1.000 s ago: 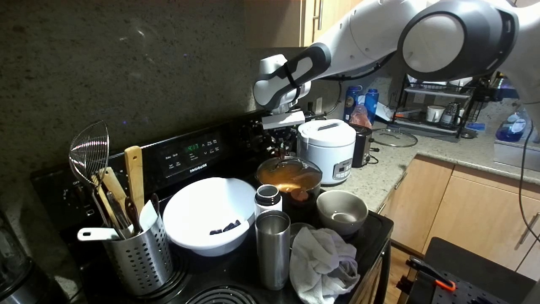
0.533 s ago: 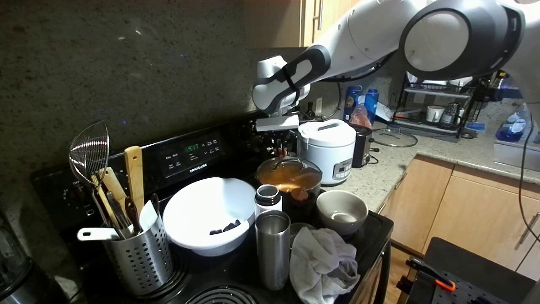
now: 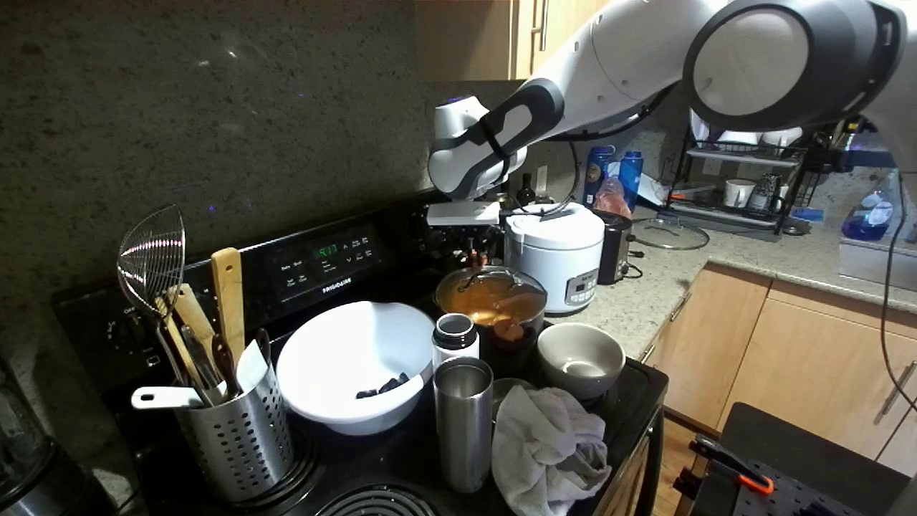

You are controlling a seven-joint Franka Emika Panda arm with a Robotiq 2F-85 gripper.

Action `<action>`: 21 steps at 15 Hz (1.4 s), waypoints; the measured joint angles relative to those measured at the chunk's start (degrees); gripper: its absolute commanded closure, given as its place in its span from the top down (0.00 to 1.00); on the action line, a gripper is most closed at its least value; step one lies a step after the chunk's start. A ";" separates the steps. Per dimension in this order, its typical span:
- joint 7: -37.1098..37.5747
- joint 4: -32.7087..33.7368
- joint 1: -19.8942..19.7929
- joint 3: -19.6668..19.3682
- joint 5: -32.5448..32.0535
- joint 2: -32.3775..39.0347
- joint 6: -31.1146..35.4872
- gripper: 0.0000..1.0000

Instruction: Release the lid holders of the pot

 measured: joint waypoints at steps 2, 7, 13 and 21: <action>2.28 -0.23 0.08 0.00 -0.04 -0.09 0.41 0.09; 8.08 -0.65 0.30 0.00 0.00 -0.33 1.18 0.09; 14.01 -0.98 0.87 0.00 -0.09 -0.50 2.51 0.09; 16.89 -1.33 2.12 0.02 -1.12 -0.95 3.72 0.63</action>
